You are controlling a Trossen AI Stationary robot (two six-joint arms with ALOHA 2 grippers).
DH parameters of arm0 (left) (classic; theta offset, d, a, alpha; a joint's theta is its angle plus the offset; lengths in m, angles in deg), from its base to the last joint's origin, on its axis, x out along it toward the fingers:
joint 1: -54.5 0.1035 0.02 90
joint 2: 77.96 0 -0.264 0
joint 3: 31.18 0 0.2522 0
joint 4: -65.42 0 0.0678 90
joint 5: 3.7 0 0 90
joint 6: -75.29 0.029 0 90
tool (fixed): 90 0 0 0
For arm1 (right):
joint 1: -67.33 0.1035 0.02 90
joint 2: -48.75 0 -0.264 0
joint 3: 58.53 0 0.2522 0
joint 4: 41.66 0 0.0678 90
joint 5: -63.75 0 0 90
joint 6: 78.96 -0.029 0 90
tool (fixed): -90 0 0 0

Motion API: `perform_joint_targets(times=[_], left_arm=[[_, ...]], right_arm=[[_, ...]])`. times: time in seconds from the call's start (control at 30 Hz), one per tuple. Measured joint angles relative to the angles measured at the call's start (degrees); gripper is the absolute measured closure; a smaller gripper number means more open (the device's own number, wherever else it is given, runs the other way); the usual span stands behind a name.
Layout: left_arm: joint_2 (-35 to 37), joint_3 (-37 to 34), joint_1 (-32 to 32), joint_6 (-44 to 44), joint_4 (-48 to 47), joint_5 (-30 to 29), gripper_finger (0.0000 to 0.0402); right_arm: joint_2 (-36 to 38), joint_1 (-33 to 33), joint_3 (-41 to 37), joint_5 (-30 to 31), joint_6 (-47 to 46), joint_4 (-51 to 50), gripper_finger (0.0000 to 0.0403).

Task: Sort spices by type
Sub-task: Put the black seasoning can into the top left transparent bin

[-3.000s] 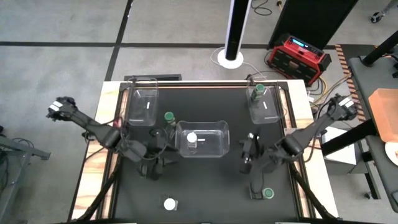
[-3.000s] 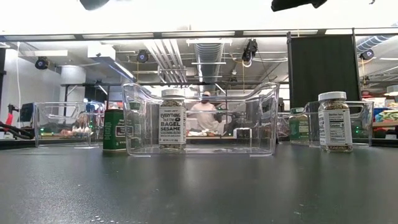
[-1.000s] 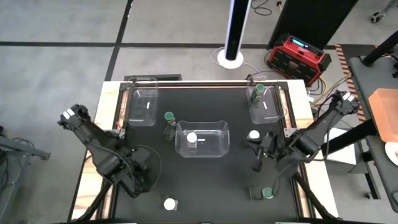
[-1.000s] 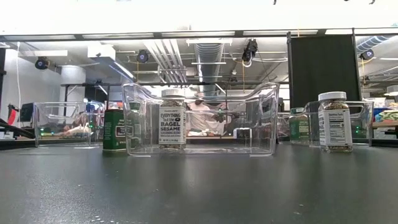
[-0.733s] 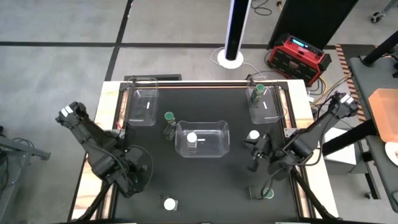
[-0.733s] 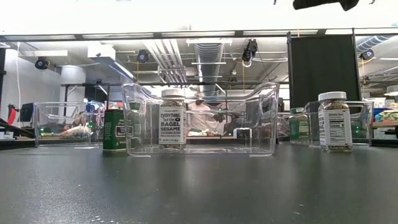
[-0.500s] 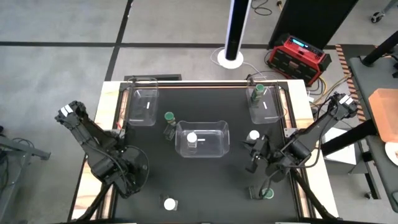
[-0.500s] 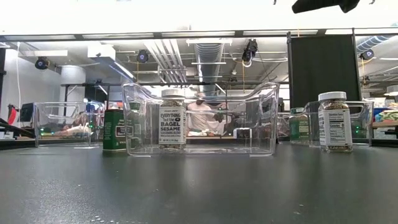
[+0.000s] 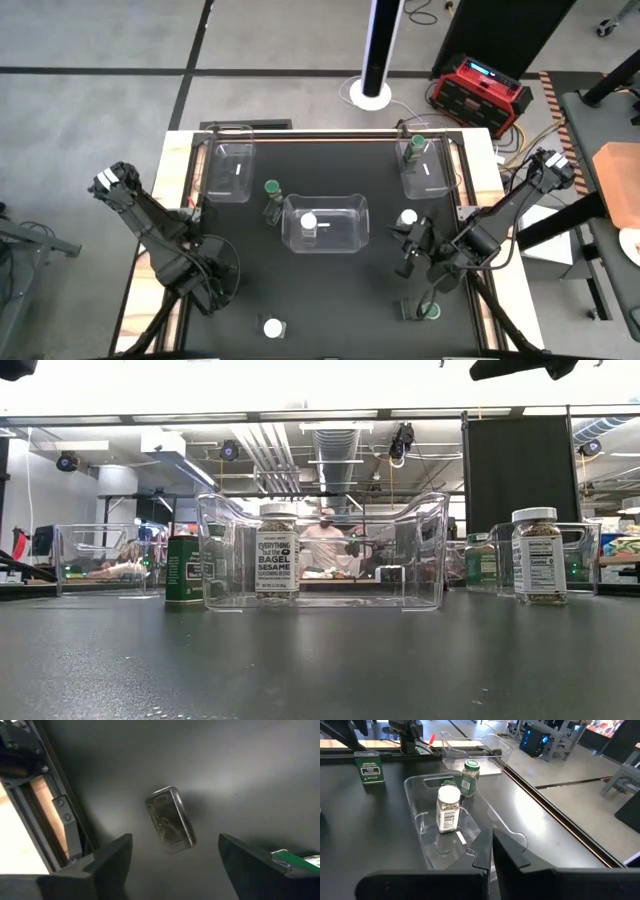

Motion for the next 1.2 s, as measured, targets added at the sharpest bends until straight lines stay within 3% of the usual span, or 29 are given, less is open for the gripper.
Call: perform_joint_targets(times=[1.2], left_arm=[[-6.9, -5.9, 1.5, -1.8, 5.8, -0.2, 0.0119]], right_arm=[[0.0, 0.0, 0.0, 0.0, 1.9, -0.2, 0.0394]])
